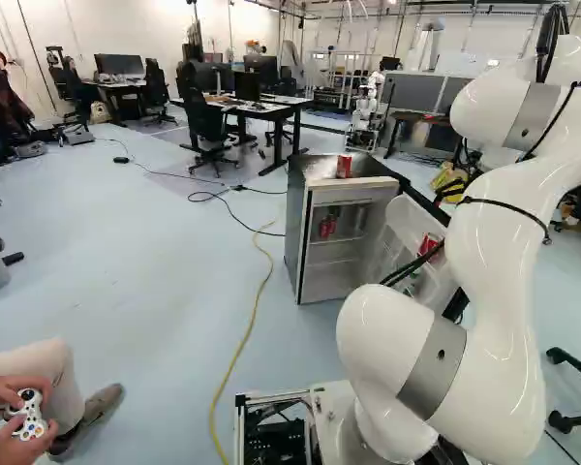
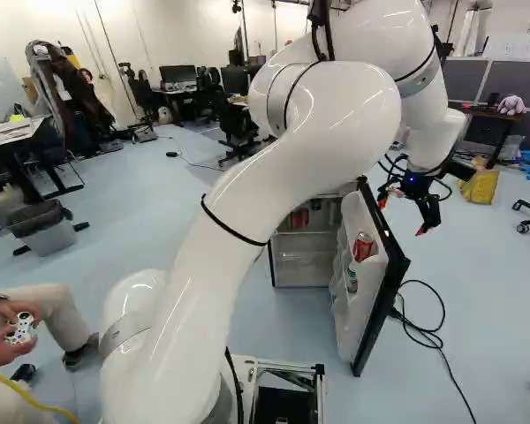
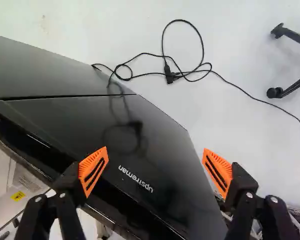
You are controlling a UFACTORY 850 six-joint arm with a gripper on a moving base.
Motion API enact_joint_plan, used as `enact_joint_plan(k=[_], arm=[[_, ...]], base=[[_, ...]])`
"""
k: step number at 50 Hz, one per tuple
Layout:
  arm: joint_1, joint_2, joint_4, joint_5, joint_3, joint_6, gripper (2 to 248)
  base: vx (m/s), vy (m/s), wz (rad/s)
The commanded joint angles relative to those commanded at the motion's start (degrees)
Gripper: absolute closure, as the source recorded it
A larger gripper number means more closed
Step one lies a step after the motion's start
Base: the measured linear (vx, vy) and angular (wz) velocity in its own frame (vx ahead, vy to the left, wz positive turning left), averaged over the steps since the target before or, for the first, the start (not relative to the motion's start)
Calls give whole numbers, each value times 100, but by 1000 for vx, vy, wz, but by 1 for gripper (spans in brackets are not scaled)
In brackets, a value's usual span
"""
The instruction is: Grab a drink from the fridge
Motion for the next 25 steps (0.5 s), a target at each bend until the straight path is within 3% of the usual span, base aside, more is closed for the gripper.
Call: enact_joint_plan(k=[25], arm=[[134, 185, 0, -10, 298, 0, 3]], base=[[0, 0, 0]])
